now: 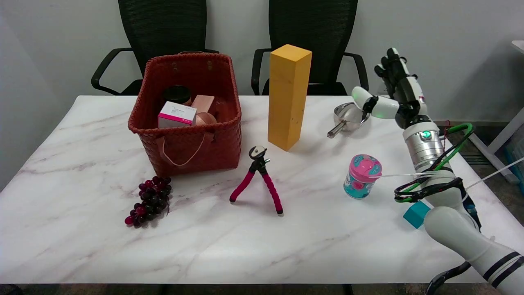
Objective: Pick up the yellow rectangular box.
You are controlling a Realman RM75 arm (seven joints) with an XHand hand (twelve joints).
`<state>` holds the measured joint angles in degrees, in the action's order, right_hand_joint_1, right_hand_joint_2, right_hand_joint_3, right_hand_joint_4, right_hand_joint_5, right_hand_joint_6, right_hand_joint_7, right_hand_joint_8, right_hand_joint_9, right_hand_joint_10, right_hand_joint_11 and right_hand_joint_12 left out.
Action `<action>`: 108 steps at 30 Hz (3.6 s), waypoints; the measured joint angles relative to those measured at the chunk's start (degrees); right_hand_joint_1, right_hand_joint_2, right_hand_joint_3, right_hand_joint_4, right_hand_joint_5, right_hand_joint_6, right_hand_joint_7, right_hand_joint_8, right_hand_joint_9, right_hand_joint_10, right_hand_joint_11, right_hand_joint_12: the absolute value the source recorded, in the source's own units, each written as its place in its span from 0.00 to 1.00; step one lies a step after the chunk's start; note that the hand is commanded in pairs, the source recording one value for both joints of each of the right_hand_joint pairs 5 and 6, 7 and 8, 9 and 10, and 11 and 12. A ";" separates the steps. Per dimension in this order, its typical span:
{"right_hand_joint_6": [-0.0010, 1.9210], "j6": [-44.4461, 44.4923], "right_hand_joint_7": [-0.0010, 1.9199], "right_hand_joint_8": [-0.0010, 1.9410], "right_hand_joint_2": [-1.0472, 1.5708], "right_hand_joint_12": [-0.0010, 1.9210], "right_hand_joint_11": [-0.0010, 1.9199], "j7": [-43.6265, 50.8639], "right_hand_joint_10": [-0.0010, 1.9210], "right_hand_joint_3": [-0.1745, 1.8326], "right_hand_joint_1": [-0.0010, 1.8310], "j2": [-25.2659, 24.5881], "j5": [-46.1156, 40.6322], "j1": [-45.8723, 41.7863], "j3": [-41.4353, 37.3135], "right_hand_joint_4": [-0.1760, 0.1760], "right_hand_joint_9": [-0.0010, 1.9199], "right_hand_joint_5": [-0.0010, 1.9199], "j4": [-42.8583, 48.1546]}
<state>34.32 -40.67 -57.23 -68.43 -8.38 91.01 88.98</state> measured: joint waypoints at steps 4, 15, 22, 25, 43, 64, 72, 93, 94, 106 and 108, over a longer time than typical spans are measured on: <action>0.00 -3.29 0.00 0.00 0.54 0.00 0.00 1.05 0.01 0.55 0.60 -0.13 -1.43 -0.74 -0.11 0.50 0.01 0.00 3.00; 0.00 -9.17 0.00 0.00 0.49 0.00 0.00 3.37 0.00 0.18 0.59 0.14 -4.87 0.22 1.61 0.50 0.00 0.00 6.63; 0.00 -10.57 0.00 0.00 0.46 0.00 0.00 5.46 0.00 0.00 0.56 -0.22 -5.95 2.17 3.34 0.50 0.00 0.00 6.11; 0.00 -10.48 0.00 0.00 0.45 0.00 0.00 6.37 0.00 0.00 0.56 -0.62 -6.24 3.32 4.34 0.50 0.00 0.00 5.03; 0.00 -6.33 0.00 0.00 0.44 0.00 0.00 9.52 0.00 0.00 0.56 -3.52 -7.32 15.42 13.94 0.50 0.00 0.00 -8.18; 0.00 -10.52 0.00 0.00 0.45 0.00 0.00 10.97 0.00 0.00 0.55 -7.15 -9.72 24.22 17.63 0.50 0.00 0.00 -18.27; 0.00 -13.38 0.00 0.00 0.45 0.00 0.00 11.94 0.00 0.01 0.55 -7.59 -10.85 25.49 17.64 0.50 0.00 0.00 -19.32; 0.00 -14.75 0.00 0.00 0.46 0.00 0.00 14.63 0.00 0.03 0.57 -10.70 -11.96 29.57 19.43 0.50 0.00 0.00 -24.97; 0.00 -14.56 0.00 0.00 0.46 0.00 0.00 14.70 0.00 0.03 0.57 -10.88 -11.98 29.76 19.51 0.50 0.00 0.00 -25.27; 0.00 -11.90 0.00 0.00 0.46 0.00 0.00 15.00 0.00 0.05 0.58 -12.94 -13.26 31.21 20.30 0.50 0.00 0.00 -27.53; 0.00 -11.57 0.00 0.00 0.46 0.00 0.00 15.02 0.00 0.05 0.58 -13.19 -13.71 31.36 20.45 0.50 0.00 0.00 -27.72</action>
<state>22.75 -25.65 -70.43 -82.14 22.98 111.46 61.27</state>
